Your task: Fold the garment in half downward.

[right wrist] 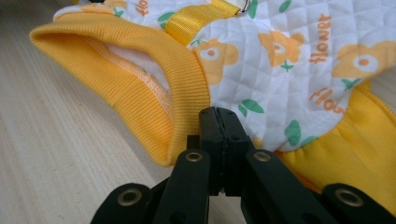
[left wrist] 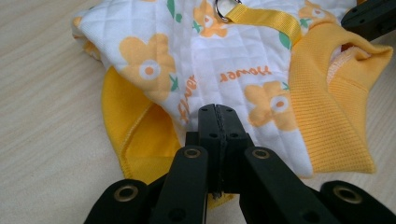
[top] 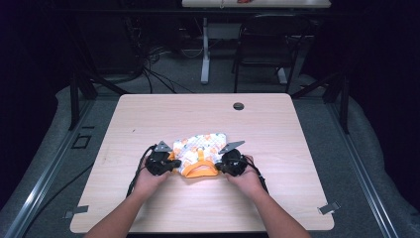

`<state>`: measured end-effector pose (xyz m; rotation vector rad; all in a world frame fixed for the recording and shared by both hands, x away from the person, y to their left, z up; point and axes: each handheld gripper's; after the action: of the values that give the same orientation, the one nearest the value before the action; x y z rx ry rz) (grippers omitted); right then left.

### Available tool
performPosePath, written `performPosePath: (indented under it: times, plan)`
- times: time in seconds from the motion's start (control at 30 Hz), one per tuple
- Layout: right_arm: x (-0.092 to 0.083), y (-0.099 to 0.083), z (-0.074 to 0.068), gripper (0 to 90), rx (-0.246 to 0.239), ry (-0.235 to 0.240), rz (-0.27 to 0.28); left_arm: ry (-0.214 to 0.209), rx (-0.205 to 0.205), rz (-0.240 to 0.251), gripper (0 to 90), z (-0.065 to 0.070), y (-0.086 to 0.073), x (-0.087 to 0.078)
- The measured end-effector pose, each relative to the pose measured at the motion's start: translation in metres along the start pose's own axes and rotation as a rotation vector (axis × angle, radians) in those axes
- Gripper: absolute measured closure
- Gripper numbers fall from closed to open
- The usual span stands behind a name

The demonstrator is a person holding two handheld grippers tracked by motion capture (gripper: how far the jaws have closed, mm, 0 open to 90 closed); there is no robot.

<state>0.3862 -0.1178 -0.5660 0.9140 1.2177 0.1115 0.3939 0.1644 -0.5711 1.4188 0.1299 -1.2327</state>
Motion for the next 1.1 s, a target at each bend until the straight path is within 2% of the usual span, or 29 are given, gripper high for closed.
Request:
performPosePath:
  times: [0.17, 0.3, 0.63, 0.9, 1.07, 1.1]
  plan:
    - [0.002, 0.002, 0.004, 90.0, 0.002, -0.009, 0.0, 0.001, -0.02, 0.01, 90.0, -0.002, 0.001, 0.002]
    - [0.003, 0.003, 0.005, 90.0, 0.009, -0.016, 0.001, 0.001, -0.019, 0.01, 90.0, -0.003, 0.002, 0.002]
    - [0.002, 0.005, 0.002, 89.5, 0.012, -0.025, -0.005, 0.007, -0.04, 0.017, 90.0, -0.002, 0.003, 0.001]
    - [-0.015, 0.015, -0.002, 88.2, -0.007, -0.038, 0.052, -0.006, -0.023, 0.031, 90.0, 0.006, 0.004, -0.012]
    - [-0.034, 0.018, -0.01, 88.2, -0.022, -0.05, 0.08, -0.027, -0.024, 0.072, 90.0, 0.013, 0.004, -0.034]
    - [-0.039, 0.018, -0.012, 88.4, -0.028, -0.049, 0.087, -0.026, -0.014, 0.076, 90.0, 0.014, 0.003, -0.039]
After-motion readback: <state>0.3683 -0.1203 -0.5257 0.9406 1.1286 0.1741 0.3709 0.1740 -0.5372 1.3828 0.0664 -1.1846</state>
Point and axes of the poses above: each handheld gripper's, and its own axes: x roughly forward along the jaws, y roughly out of its top, z roughly to its right, and after that the axes turned 11 degrees about -x, right-handed
